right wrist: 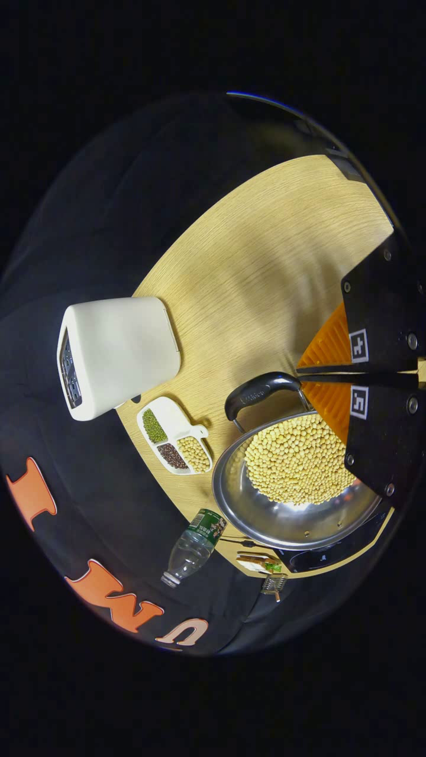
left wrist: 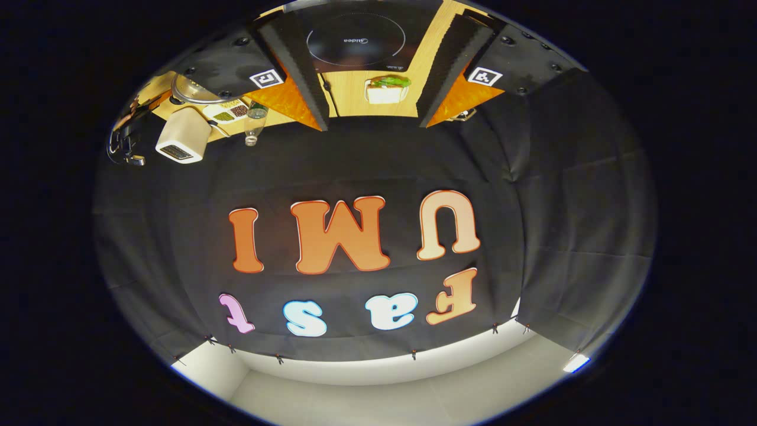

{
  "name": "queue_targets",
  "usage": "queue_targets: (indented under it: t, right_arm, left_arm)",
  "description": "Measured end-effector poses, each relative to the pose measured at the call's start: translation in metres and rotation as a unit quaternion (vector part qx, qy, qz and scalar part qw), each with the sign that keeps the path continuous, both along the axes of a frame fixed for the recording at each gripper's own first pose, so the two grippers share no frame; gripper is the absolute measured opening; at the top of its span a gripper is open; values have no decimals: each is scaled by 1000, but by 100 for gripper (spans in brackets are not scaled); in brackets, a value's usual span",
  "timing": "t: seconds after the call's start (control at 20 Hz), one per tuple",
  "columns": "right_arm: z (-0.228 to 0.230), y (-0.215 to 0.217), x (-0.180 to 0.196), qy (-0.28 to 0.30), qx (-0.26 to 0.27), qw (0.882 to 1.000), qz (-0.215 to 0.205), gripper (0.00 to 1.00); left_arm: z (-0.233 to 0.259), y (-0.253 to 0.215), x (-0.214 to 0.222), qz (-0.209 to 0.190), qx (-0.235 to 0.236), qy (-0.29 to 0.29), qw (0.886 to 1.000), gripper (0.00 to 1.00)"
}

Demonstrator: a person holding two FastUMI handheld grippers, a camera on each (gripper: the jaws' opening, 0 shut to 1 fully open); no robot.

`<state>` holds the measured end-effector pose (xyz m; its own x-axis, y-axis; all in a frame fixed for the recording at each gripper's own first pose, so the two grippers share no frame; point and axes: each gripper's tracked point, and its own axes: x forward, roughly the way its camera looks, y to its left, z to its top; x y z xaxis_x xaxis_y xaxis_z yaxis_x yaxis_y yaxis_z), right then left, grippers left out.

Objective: First push the handle of the pot to place it horizontally, then grasp the pot with both hands and set it on the induction cooktop.

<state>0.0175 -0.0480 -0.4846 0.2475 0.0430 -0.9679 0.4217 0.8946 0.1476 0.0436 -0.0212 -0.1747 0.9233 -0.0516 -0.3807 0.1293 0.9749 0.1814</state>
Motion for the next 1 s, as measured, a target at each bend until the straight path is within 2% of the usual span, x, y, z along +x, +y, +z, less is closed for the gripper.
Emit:
queue_targets:
  t: [0.15, 0.3, 0.4, 0.45, 0.55, 0.65, 0.7, 0.8, 0.85, 0.9, 0.95, 1.0]
  right_arm:
    - [13, -3, -2, -15, -2, 1000, 9, 1]
    - [44, -22, 5, -55, -15, 998, 4, 0]
    - [65, -33, 14, -85, -23, 996, -1, 0]
    - [72, -34, 17, -98, -23, 995, 4, 0]
    - [80, -28, 22, -114, -16, 993, 28, 5]
    - [80, -13, 25, -118, -3, 991, 57, 16]
    - [78, -6, 26, -115, 2, 991, 70, 25]
    - [75, 7, 26, -111, 7, 989, 94, 35]
    - [72, 12, 29, -114, 5, 988, 105, 38]
    - [71, 16, 33, -115, 3, 987, 114, 32]
    - [71, 18, 36, -117, 0, 986, 121, 46]
    - [70, 21, 39, -118, -1, 985, 125, 54]
  left_arm:
    - [-39, -24, -11, -18, -19, 45, 999, 100]
    - [-74, -41, -18, -28, -25, 91, 995, 98]
    - [-102, -56, -25, -36, -37, 129, 990, 98]
    - [-117, -63, -28, -39, -41, 149, 987, 100]
    - [-147, -78, -38, -45, -52, 194, 979, 97]
    - [-178, -96, -54, -52, -67, 251, 964, 94]
    - [-191, -103, -62, -55, -73, 278, 956, 96]
    - [-214, -117, -67, -55, -81, 315, 944, 96]
    - [-222, -121, -68, -56, -80, 331, 939, 94]
    - [-231, -126, -70, -59, -78, 346, 933, 95]
    - [-238, -129, -74, -59, -75, 362, 927, 95]
    - [-248, -135, -77, -62, -73, 378, 921, 95]
